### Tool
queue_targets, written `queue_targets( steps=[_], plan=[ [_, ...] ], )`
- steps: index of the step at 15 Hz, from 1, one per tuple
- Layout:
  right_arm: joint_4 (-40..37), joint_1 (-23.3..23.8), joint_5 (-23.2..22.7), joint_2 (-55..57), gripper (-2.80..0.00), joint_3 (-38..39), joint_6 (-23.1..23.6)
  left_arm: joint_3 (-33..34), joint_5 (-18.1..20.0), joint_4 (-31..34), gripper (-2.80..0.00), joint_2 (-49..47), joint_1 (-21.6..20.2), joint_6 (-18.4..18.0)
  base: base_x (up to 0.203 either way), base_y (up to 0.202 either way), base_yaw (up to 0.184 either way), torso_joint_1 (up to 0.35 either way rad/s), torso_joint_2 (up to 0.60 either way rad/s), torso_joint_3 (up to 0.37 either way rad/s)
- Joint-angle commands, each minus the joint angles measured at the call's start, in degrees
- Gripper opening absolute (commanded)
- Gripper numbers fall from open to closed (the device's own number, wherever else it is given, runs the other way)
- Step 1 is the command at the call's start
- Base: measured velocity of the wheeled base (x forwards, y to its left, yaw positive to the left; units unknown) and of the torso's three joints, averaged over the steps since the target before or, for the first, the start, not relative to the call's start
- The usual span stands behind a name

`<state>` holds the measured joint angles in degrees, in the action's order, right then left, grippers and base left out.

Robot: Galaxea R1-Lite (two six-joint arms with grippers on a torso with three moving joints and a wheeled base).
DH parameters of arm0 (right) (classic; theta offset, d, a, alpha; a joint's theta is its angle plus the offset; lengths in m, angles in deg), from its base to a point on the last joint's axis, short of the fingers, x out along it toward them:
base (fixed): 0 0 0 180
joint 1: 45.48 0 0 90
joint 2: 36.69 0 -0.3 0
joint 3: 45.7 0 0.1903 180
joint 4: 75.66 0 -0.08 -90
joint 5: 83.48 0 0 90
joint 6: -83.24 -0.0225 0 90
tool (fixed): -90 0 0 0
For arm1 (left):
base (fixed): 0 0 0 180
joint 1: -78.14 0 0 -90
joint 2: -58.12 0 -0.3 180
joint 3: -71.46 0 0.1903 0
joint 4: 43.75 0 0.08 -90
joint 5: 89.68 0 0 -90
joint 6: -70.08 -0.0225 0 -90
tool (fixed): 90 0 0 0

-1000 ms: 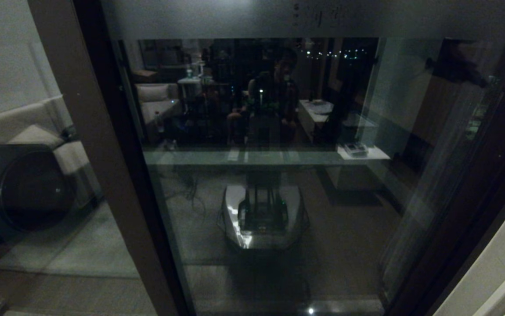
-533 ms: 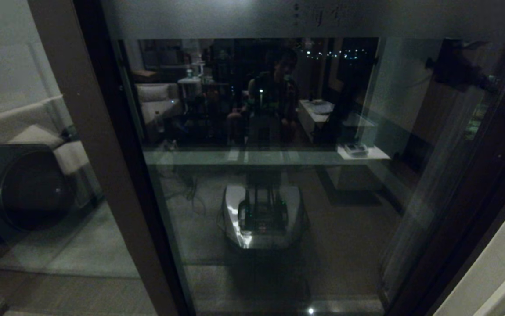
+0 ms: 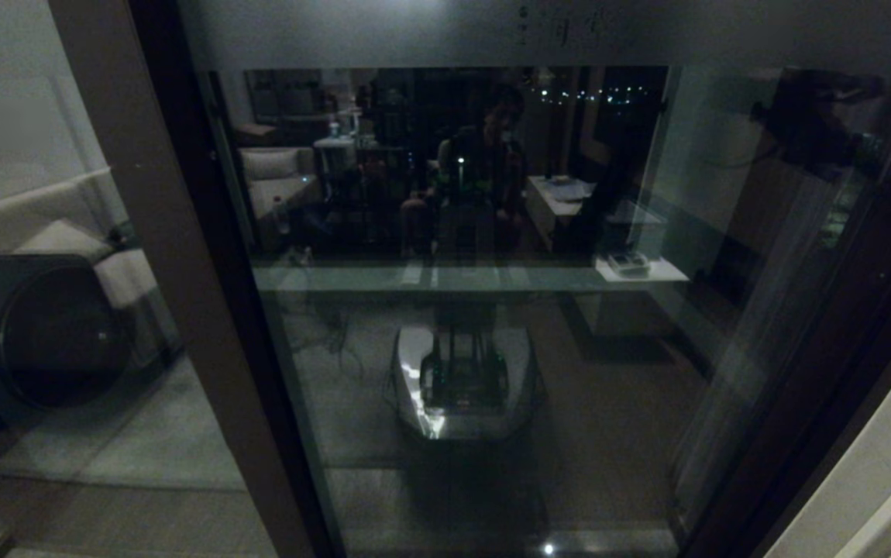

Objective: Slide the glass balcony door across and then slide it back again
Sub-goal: Open the slid door

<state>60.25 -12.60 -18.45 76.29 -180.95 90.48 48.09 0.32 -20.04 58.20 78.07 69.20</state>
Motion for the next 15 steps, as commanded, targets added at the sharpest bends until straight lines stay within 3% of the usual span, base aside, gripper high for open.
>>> queue_targets(
  steps=[1,15],
  plan=[
    [-0.1,-0.2,-0.3,0.7,0.0,-0.1,0.1,0.1,0.0,0.0,-2.8,0.0,0.0,0.0,0.0,0.0,0.0,0.0,0.0,0.0],
    [2.1,-1.3,-0.3,2.6,0.0,-0.1,1.1,0.1,0.0,0.0,-2.8,0.0,0.0,0.0,0.0,0.0,0.0,0.0,0.0,0.0]
  ],
)
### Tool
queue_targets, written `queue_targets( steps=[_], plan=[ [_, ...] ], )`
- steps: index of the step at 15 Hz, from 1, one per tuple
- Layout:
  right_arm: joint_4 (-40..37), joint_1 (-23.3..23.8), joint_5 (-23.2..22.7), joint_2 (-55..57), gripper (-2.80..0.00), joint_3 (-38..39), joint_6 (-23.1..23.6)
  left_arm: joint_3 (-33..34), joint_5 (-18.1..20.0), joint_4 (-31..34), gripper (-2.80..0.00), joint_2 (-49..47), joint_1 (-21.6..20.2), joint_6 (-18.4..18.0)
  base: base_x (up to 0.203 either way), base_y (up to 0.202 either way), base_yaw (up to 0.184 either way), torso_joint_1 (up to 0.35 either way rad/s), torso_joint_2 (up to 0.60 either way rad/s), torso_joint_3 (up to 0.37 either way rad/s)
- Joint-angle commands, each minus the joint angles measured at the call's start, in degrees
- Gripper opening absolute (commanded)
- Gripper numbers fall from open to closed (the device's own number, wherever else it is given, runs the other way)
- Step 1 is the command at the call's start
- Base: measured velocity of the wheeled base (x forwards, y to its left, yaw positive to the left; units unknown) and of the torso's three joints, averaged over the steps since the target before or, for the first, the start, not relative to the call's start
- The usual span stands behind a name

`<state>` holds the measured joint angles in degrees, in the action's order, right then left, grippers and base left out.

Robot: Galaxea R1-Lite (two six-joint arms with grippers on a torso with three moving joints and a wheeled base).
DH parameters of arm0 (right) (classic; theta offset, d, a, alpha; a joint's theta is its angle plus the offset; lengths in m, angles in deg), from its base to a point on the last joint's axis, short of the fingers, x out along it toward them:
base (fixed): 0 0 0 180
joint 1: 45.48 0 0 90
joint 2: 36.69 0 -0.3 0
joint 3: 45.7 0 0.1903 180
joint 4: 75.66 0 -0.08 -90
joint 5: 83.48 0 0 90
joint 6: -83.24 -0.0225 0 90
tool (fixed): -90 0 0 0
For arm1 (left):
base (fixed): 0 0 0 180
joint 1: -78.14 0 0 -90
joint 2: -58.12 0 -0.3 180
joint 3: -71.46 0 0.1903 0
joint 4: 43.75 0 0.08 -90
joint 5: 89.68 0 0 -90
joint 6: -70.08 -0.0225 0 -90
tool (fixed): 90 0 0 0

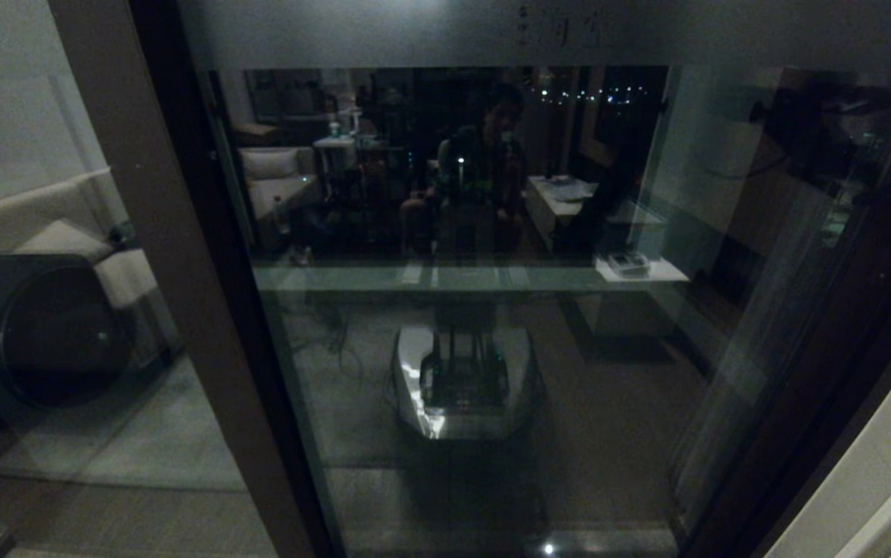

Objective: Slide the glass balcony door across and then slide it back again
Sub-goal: Open the slid door

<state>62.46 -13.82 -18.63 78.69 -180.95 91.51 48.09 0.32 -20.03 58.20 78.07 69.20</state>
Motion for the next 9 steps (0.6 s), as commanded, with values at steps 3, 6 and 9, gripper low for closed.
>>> queue_targets(
  steps=[3,6,9],
  plan=[
    [0.1,-0.2,-0.2,0.8,0.0,-0.1,0.0,0.1,0.0,0.0,-2.8,0.0,0.0,0.0,0.0,0.0,0.0,0.0,0.0,0.0],
    [2.2,-1.0,0.0,1.9,0.0,0.0,-0.1,0.1,0.0,0.0,-2.8,0.0,0.0,0.0,0.0,0.0,0.0,0.0,0.0,0.0],
    [3.0,-1.3,-0.1,2.3,0.0,0.1,-0.2,0.1,0.0,0.0,-2.8,0.0,0.0,0.0,0.0,0.0,0.0,0.0,0.0,0.0]
  ],
)
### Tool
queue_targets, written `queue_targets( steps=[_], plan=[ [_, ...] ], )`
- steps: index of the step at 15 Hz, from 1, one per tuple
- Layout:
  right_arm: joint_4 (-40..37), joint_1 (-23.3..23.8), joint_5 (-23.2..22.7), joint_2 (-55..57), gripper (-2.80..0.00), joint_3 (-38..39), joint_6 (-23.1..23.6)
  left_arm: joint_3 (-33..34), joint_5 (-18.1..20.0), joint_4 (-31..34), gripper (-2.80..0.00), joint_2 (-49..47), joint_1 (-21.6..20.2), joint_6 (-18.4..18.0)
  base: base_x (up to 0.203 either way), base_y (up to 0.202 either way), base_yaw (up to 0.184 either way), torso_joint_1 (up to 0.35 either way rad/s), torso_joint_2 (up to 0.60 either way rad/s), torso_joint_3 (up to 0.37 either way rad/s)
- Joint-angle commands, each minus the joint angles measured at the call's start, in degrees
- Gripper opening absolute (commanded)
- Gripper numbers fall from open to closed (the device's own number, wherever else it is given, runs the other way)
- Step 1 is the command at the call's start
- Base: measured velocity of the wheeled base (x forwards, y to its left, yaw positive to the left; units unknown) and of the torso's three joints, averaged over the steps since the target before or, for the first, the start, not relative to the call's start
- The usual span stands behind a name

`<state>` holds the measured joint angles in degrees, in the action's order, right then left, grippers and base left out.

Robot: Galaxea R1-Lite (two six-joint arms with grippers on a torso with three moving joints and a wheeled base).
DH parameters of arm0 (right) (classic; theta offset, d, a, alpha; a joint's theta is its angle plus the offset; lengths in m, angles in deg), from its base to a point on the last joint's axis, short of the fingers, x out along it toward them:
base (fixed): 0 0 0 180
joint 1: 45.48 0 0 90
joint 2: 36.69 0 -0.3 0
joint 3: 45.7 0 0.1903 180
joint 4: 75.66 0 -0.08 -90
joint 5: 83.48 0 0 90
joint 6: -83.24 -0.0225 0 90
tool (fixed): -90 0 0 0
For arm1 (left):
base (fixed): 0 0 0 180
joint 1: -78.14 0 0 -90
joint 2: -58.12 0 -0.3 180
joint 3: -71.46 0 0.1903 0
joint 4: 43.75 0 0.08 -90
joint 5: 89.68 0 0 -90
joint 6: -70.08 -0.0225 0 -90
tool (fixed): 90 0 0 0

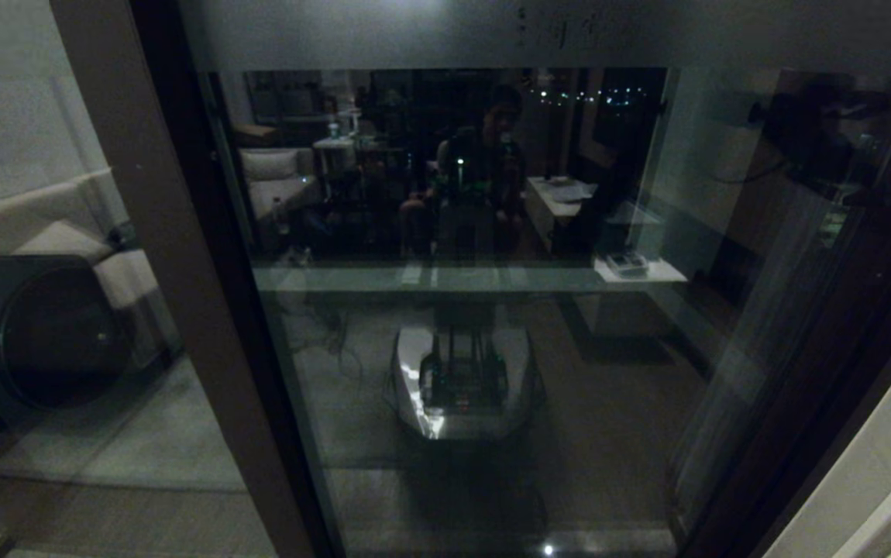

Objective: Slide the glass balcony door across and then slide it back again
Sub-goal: Open the slid door

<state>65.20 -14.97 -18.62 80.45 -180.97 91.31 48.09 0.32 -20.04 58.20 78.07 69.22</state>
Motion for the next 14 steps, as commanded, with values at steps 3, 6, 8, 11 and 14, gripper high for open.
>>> queue_targets(
  steps=[3,6,8,11,14],
  plan=[
    [0.2,-0.5,-0.1,0.6,0.0,0.2,0.0,0.1,0.0,0.0,-2.8,0.0,0.0,0.0,0.0,0.0,0.0,0.0,0.0,0.0],
    [0.2,-1.2,-0.2,0.7,0.0,0.3,-0.2,0.1,0.0,0.0,-2.8,0.0,0.0,0.0,0.0,0.0,0.0,0.0,0.0,0.0],
    [0.2,-1.8,-0.2,0.8,0.0,0.4,-0.2,0.1,0.0,0.0,-2.8,0.0,0.0,0.0,0.0,0.0,0.0,0.0,0.0,0.0],
    [0.2,-1.9,-0.2,0.9,0.0,0.6,-0.2,0.1,0.0,0.0,-2.8,0.0,0.0,0.0,0.0,0.0,0.0,0.0,0.0,0.0],
    [0.2,-1.9,-0.2,0.7,0.0,0.6,-0.2,0.1,0.0,0.0,-2.8,0.0,0.0,0.0,0.0,0.0,0.0,0.0,0.0,0.0]
  ],
)
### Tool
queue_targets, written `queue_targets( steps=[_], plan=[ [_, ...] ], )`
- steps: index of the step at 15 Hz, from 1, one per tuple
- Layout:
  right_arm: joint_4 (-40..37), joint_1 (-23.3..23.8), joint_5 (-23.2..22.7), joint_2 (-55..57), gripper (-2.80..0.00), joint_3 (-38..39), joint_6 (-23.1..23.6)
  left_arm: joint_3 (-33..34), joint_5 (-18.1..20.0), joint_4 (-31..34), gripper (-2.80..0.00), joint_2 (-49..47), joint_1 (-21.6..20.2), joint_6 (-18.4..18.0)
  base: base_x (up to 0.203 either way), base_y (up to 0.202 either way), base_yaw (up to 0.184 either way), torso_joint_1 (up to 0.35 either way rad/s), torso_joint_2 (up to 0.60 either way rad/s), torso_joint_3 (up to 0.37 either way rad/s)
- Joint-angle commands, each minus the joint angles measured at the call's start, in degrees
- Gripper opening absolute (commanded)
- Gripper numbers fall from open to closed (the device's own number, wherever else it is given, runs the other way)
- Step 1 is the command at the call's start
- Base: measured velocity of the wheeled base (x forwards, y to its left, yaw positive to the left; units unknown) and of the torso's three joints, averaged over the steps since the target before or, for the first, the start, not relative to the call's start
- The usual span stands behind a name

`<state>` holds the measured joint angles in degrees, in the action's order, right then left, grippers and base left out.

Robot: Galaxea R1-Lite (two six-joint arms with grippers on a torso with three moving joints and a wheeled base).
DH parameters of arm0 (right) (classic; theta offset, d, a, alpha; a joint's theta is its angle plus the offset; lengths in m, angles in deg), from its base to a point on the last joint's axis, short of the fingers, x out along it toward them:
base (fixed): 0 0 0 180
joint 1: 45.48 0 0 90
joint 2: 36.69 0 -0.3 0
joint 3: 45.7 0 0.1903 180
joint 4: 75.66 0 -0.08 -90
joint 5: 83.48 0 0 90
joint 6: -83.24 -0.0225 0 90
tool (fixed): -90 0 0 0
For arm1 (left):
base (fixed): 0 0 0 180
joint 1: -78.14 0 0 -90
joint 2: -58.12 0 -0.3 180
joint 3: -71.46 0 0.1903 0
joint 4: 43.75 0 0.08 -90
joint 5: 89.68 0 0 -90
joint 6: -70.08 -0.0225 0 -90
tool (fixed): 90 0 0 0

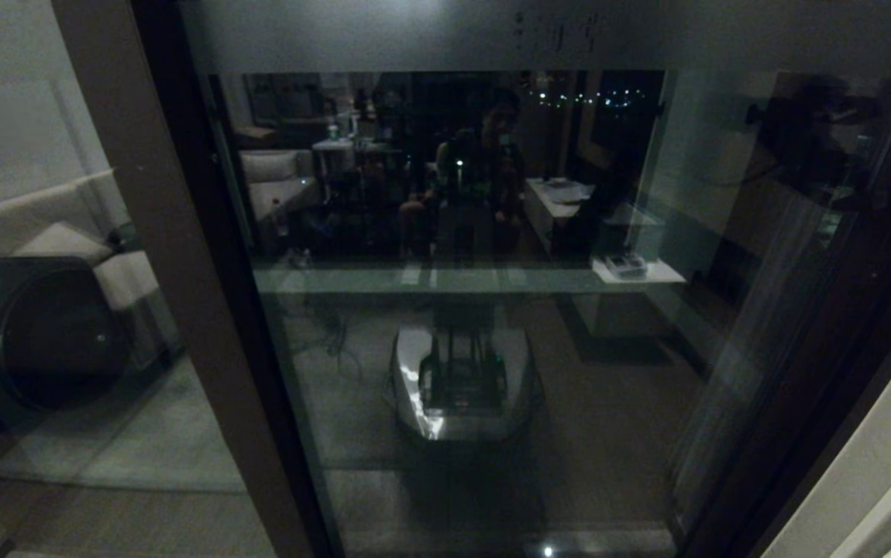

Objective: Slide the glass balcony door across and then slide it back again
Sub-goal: Open the slid door

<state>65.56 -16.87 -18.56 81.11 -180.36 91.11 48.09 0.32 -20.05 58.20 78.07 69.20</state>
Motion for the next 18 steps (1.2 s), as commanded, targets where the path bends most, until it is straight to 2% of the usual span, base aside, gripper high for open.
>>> queue_targets(
  steps=[1,8,18],
  plan=[
    [-0.1,0.0,-0.2,0.0,0.0,0.1,0.0,0.1,0.0,0.0,-2.8,0.0,0.0,0.0,0.0,0.0,0.0,0.0,0.0,0.0],
    [0.5,-0.3,-0.2,-3.4,0.0,3.6,0.2,0.1,0.0,0.0,-2.8,0.0,0.0,0.0,0.0,0.0,0.0,0.0,0.0,0.0],
    [0.8,-0.2,-0.1,-3.9,0.0,4.1,0.2,0.1,0.0,0.0,-2.8,0.0,0.0,0.0,0.0,0.0,0.0,0.0,0.0,0.0]
  ],
)
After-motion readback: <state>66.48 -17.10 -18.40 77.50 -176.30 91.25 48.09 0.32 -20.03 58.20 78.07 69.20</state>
